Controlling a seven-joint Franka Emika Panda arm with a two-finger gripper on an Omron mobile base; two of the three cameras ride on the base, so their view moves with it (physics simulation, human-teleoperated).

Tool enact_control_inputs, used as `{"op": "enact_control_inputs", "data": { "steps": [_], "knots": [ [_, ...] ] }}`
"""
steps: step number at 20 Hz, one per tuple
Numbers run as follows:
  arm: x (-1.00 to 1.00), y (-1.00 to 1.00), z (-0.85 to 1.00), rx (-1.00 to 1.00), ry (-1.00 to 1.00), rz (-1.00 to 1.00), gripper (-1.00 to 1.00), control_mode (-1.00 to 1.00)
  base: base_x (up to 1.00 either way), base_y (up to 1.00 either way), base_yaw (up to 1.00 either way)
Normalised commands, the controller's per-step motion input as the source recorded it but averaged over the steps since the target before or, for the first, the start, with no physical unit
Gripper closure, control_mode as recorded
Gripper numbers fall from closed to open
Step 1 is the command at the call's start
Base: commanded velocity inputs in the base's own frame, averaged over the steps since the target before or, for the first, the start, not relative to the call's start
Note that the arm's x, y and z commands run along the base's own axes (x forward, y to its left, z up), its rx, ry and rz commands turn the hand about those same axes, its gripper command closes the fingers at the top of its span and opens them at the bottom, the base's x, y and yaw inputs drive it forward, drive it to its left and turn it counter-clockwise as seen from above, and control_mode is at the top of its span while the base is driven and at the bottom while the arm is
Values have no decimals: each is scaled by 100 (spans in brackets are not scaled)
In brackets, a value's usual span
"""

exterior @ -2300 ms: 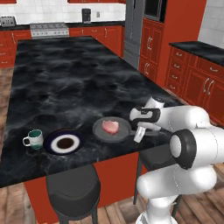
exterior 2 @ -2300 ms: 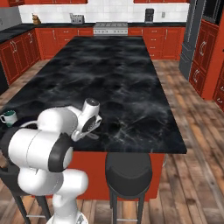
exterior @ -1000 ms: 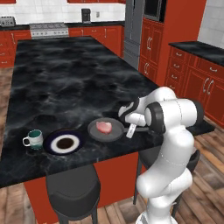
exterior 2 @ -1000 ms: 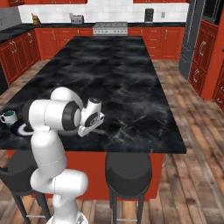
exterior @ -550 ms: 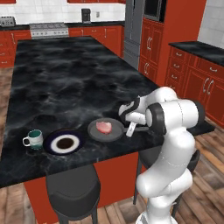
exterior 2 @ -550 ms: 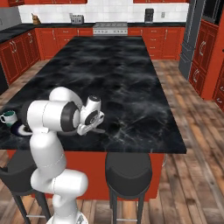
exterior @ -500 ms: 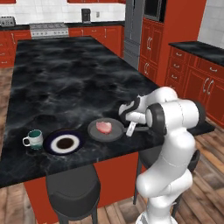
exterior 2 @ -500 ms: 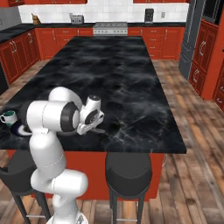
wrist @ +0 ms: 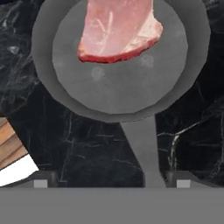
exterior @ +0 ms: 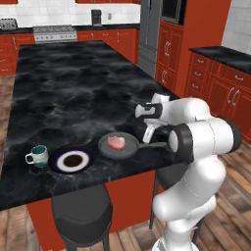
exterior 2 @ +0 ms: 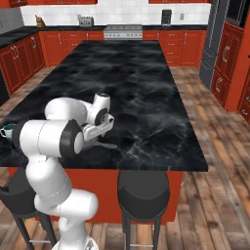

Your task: Pick up the pan with the steak in it and place it on the dining table. Then place the steak on the plate.

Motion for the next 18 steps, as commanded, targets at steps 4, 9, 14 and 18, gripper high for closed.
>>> {"op": "enact_control_inputs", "data": {
  "steps": [4, 9, 14, 18],
  "knots": [
    [-66, 0, 42, 0, -2, 5, -100, -100, 0, 0, 0],
    [-44, 12, 31, 2, -8, 2, -100, -100, 0, 0, 0],
    [-29, 32, 25, 3, -17, 0, -100, -100, 0, 0, 0],
    [-2, 59, 18, 0, -16, -11, -100, -100, 0, 0, 0]
  ]
}}
